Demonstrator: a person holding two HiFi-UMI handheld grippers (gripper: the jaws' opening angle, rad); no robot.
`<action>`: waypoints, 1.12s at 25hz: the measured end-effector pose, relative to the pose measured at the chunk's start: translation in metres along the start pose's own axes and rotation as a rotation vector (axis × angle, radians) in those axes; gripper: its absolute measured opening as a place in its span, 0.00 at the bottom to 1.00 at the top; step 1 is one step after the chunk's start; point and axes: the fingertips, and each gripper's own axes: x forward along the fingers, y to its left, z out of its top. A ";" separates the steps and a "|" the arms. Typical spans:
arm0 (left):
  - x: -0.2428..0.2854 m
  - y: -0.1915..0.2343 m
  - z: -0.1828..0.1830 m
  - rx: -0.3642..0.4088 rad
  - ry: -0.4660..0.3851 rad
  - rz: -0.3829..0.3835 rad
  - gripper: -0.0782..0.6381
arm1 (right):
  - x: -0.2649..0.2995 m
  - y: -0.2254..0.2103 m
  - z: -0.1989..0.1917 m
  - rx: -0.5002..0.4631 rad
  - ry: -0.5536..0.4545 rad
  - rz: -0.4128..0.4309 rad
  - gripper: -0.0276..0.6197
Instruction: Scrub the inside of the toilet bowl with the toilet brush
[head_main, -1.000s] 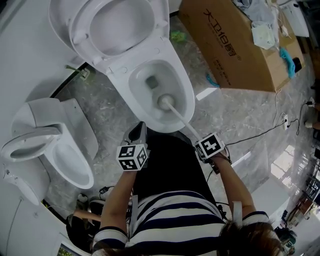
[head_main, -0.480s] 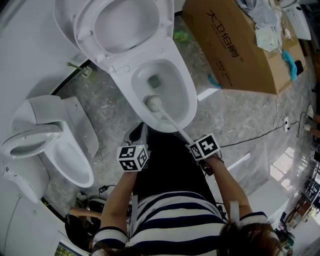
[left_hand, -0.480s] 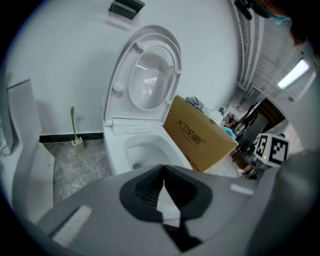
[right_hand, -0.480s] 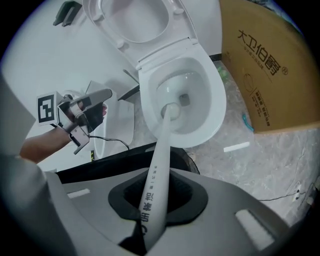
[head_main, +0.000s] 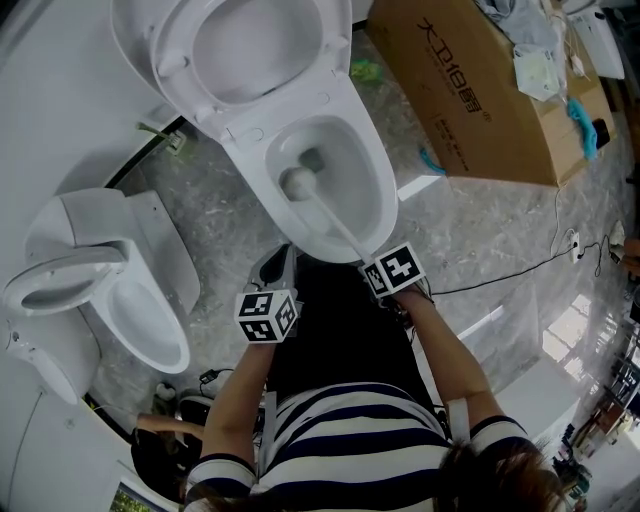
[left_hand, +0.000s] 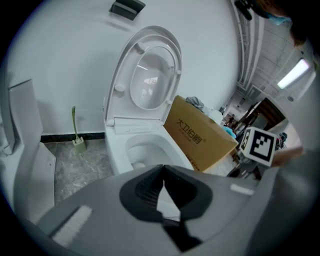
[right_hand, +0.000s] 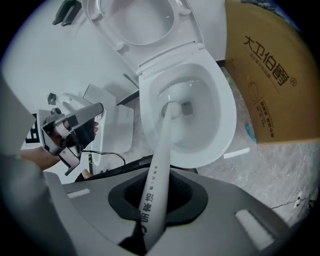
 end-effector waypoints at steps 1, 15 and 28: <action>-0.001 0.001 0.000 0.002 0.001 0.002 0.11 | 0.002 0.000 0.003 -0.002 -0.005 -0.003 0.13; -0.003 0.007 0.007 0.011 -0.009 0.019 0.11 | -0.007 -0.005 0.018 -0.044 -0.092 -0.041 0.13; -0.002 0.009 0.025 0.049 -0.051 0.048 0.11 | -0.018 -0.009 0.057 -0.138 -0.129 -0.106 0.13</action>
